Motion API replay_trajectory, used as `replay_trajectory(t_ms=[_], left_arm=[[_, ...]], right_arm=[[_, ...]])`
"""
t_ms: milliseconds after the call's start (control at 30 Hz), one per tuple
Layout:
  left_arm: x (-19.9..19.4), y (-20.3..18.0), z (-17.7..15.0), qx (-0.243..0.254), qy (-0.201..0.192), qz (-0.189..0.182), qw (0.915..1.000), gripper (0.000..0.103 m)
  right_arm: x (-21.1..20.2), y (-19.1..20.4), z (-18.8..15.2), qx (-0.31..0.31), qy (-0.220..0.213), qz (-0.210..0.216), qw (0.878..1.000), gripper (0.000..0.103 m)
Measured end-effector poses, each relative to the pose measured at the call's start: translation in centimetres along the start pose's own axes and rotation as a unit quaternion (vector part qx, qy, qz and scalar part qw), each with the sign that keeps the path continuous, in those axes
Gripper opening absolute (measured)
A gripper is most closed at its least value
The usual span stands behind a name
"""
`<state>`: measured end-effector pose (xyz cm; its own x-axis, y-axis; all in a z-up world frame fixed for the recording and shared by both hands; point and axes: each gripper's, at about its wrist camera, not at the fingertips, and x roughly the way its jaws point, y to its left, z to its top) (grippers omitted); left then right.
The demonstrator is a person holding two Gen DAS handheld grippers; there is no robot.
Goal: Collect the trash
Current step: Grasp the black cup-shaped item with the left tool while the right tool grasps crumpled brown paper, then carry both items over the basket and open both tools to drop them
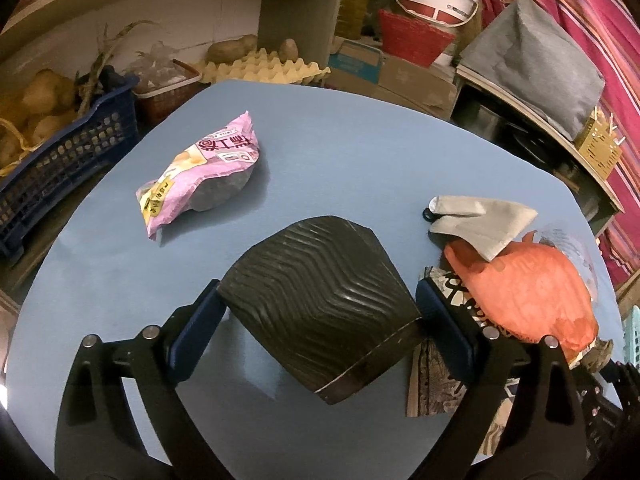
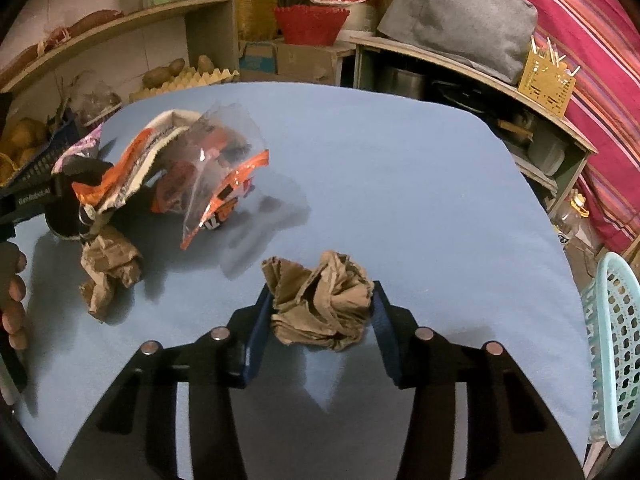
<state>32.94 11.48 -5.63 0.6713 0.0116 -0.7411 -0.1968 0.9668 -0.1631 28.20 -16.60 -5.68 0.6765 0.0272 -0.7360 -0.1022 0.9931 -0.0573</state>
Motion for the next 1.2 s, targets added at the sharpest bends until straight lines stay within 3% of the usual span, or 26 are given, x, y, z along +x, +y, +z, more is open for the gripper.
replay_trajectory(t_ms=[333, 800, 1200], left_arm=[[-0.6, 0.9, 0.1, 0.006, 0.006, -0.005, 1.0, 0.092], [-4.8, 0.2, 0.8, -0.004, -0.034, -0.008, 0.9994, 0.091], [-10.1, -6.3, 0.8, 0.047, -0.068, -0.032, 0.9961, 0.091]], right_arm=[[-0.9, -1.6, 0.7, 0.022, -0.013, 0.003, 1.0, 0.047], [-2.8, -4.5, 0.8, 0.047, -0.032, 0.007, 0.998, 0.047], [-5.6, -9.2, -0.3, 0.07, -0.043, -0.005, 0.997, 0.047]])
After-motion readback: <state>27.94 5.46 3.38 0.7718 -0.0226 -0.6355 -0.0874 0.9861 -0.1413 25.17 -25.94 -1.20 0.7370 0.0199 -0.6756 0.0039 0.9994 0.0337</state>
